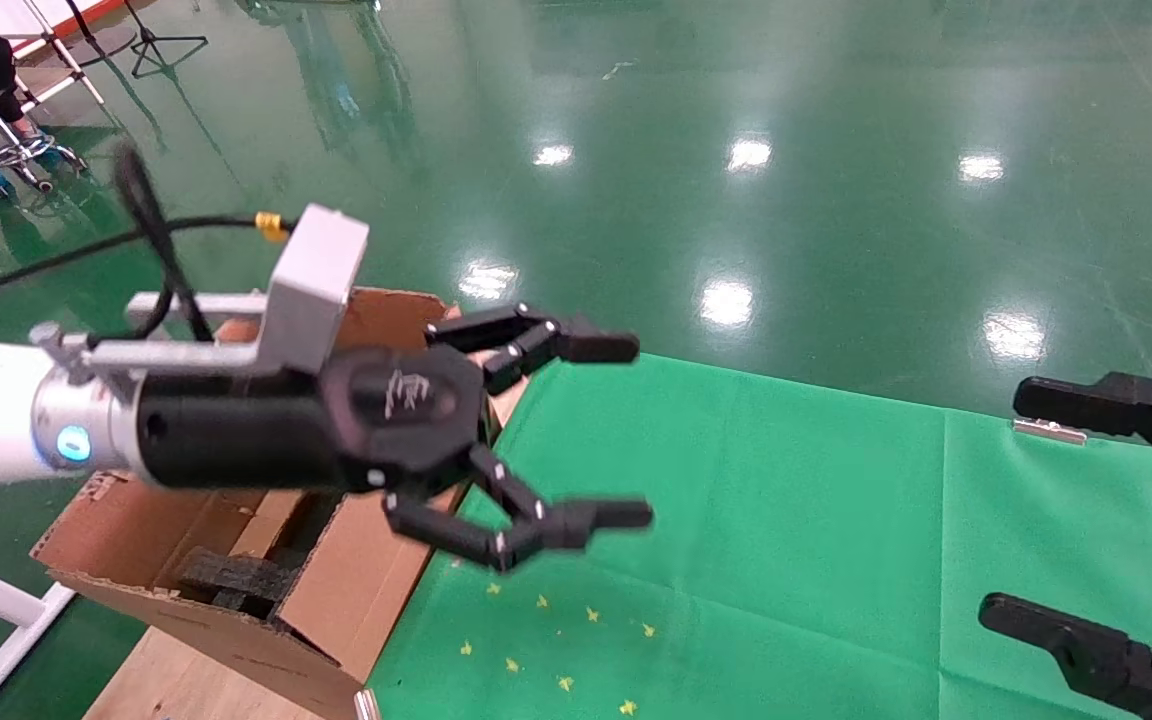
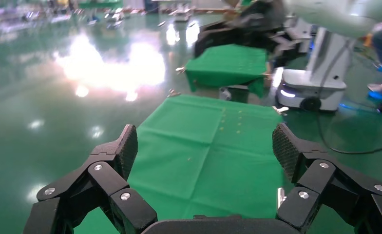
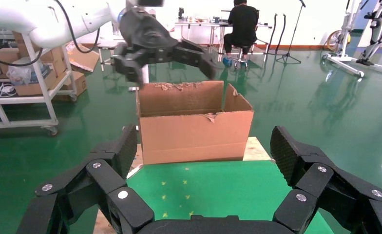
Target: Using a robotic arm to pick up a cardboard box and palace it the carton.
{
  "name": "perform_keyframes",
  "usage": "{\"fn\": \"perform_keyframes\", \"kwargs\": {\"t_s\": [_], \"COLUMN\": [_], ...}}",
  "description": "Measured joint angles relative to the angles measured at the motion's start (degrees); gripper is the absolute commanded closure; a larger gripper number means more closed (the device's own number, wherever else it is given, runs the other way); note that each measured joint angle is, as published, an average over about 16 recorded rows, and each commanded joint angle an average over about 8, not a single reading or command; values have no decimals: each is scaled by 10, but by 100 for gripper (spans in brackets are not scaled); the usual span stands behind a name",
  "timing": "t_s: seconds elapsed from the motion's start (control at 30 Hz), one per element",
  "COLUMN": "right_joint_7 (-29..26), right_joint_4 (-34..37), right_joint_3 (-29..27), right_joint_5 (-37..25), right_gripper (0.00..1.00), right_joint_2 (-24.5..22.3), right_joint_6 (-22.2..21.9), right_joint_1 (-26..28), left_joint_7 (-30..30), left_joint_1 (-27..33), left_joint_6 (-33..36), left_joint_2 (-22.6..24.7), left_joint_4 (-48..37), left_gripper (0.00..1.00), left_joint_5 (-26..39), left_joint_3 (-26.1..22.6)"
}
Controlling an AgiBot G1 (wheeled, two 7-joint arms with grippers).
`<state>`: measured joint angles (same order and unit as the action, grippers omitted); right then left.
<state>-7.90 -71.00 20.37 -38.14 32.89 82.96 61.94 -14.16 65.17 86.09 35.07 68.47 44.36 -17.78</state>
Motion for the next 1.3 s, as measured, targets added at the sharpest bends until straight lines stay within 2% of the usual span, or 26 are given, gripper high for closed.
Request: {"fn": "perform_keyframes", "kwargs": {"t_s": [0.37, 1.3], "right_joint_7": [0, 0], "right_joint_4": [0, 0], "right_joint_3": [0, 0], "right_joint_5": [0, 0], "right_gripper": [0, 0], "right_joint_2": [0, 0], "right_joint_6": [0, 0], "right_joint_1": [0, 0], "left_joint_7": [39, 34], "left_joint_1": [-46, -36], "left_joint_6": [-5, -4], "left_joint_2": [-1, -1], "left_joint_4": [64, 51], "left_gripper": [0, 0], "left_joint_5": [-33, -25], "left_joint_3": [22, 18]}}
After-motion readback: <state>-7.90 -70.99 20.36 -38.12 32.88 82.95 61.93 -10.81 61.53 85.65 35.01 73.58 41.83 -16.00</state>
